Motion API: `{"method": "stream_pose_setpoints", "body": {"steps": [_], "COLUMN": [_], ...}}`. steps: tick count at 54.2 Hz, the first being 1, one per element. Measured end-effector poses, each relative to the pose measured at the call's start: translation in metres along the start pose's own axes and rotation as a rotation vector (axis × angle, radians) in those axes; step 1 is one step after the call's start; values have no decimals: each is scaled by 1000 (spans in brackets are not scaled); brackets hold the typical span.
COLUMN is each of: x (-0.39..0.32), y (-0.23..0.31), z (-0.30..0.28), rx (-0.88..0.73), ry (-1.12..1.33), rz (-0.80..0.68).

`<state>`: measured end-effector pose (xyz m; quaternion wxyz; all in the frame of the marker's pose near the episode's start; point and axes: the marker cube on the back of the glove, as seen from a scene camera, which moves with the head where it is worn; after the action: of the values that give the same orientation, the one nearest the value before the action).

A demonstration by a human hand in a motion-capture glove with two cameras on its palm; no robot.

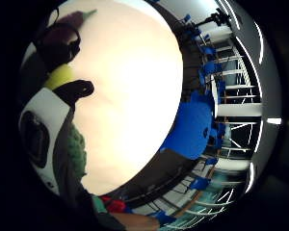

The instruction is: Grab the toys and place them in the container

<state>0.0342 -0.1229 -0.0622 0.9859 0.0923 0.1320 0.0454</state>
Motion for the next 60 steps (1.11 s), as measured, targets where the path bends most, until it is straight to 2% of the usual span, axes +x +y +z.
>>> {"method": "stream_pose_setpoints", "body": {"steps": [10,25,39,44,48,51,56,60], "x": [-60,-183,-235,-233,-234,-230,-219,-198], "y": [-8,-12,-21,-24,-25,-25,-20,-24], "z": [-87,-152,-137,-120,-113,-107,-104,-99], "rx": [120,151,167,154,52,1,-9,-11], "ry": [-50,-197,-208,-240,-303,-312,-342,-357], "rz": [-98,-282,-316,-420,-345,-341,-383,-338]}}
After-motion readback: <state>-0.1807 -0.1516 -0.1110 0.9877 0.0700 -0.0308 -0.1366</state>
